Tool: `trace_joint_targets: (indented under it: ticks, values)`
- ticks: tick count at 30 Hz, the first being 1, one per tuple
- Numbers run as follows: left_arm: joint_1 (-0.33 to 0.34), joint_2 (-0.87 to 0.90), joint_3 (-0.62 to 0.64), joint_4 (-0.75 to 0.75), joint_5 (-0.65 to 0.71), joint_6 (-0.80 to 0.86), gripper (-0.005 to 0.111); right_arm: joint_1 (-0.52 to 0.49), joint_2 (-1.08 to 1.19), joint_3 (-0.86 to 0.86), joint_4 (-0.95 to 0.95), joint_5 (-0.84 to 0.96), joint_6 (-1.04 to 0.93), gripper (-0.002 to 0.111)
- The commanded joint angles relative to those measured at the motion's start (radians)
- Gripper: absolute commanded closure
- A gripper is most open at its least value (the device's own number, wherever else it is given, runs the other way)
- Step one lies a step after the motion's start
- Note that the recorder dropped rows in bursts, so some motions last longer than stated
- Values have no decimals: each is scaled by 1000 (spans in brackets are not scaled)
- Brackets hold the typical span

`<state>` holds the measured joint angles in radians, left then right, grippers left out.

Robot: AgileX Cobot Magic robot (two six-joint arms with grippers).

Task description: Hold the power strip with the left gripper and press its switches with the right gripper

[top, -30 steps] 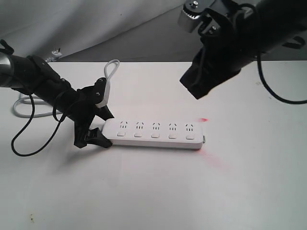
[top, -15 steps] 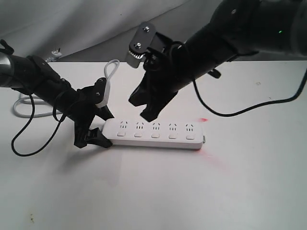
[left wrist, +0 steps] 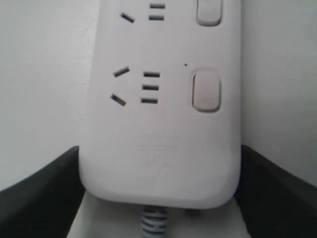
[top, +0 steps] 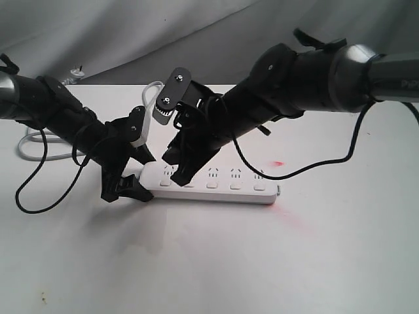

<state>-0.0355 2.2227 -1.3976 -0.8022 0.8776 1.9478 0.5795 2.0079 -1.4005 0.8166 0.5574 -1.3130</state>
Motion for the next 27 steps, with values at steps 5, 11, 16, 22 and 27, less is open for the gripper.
trace_joint_targets:
  ticks: [5, 11, 16, 22, 27]
  values:
    - [-5, 4, -4, -10, 16, -4, 52, 4, 44, -10, 133, -119, -78, 62]
    - [-5, 4, -4, -10, 16, -4, 52, 4, 48, -10, 133, -128, -207, 60]
    - [-5, 4, -4, -10, 16, -4, 52, 9, 71, -10, 187, -133, -348, 60]
    - [-5, 4, -4, -10, 16, -4, 52, 18, 110, -10, 285, -147, -498, 60]
    - [-5, 4, -4, -10, 16, -4, 52, 28, 129, -10, 303, -181, -506, 60]
